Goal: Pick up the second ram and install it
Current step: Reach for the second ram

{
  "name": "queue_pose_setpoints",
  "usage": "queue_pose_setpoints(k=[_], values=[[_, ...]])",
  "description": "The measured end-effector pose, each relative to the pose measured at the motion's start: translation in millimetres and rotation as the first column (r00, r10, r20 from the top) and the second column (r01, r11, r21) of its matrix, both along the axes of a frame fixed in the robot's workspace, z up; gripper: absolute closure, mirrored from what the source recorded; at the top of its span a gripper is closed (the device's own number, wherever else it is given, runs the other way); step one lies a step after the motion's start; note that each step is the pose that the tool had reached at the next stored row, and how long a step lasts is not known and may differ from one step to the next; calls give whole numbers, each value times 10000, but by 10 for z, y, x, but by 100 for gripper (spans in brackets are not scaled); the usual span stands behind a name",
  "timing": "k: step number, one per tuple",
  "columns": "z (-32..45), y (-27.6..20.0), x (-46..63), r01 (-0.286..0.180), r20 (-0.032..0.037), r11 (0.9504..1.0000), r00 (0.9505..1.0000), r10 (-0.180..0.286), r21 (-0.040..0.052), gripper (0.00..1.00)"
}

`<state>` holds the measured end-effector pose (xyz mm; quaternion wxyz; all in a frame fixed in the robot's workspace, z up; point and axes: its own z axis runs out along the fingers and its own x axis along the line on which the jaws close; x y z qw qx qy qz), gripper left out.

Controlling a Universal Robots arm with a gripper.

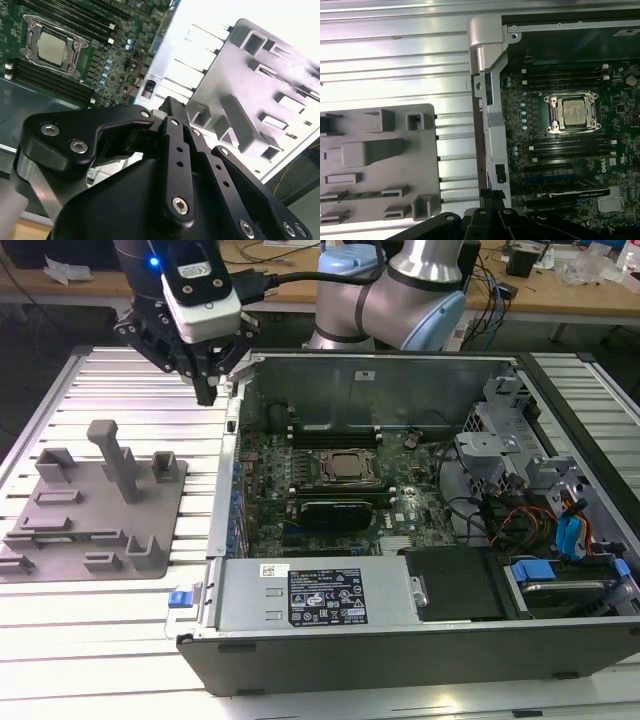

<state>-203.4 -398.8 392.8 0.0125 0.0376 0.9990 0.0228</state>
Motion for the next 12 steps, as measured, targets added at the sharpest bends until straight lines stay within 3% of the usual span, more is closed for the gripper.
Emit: queue_pose_setpoints(k=[12], values=[[-32, 0, -346, 1, 0, 10000, 10000, -1, 0, 92]])
